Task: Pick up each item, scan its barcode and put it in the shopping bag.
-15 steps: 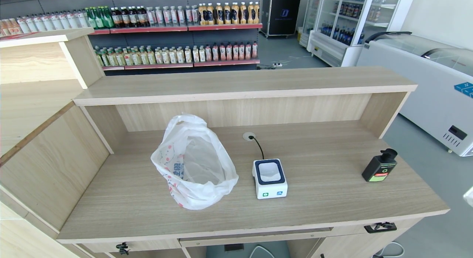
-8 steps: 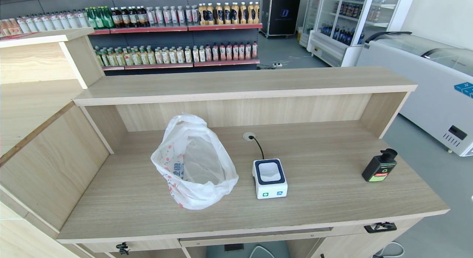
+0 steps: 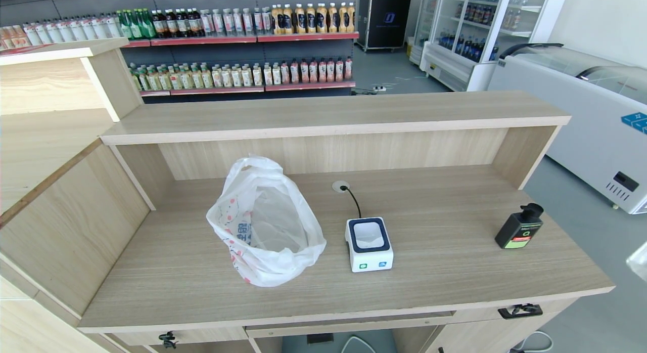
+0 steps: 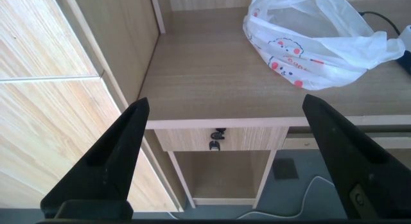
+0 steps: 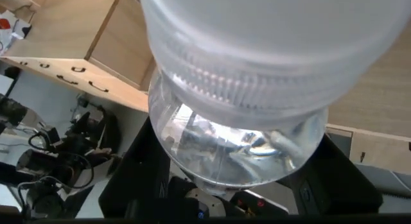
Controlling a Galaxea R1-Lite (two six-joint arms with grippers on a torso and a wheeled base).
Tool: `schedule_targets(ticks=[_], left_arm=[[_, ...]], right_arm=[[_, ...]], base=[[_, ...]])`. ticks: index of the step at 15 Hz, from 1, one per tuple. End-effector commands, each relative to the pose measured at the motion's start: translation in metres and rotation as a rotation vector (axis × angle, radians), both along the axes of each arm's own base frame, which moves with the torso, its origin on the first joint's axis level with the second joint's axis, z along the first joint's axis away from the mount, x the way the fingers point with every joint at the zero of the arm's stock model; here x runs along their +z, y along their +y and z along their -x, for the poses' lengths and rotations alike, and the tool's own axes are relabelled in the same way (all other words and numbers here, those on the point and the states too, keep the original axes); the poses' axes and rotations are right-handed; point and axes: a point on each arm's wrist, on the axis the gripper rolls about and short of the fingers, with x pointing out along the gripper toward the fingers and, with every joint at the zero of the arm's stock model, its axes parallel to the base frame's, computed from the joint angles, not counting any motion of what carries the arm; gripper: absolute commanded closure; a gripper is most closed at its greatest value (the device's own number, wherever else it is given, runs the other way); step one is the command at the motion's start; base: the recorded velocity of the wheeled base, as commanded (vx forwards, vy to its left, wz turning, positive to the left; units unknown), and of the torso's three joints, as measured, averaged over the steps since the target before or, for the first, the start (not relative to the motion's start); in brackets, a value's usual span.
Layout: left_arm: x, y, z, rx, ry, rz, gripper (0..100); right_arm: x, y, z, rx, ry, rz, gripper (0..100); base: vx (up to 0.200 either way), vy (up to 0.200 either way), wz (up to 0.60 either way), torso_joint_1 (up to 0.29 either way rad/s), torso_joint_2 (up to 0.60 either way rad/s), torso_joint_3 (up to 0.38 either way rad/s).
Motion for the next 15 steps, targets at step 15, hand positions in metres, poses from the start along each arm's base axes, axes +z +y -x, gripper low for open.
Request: schedule_targets(ticks=[15], left_arm=[[0.0,0.0,0.0,0.001,0.0,0.0,0]], right_arm=[[-0.126,0.001,-0.151,-0.321,-0.479,0.597,100]], base=[[0.0,0.0,0.0,0.0,0.0,0.0]])
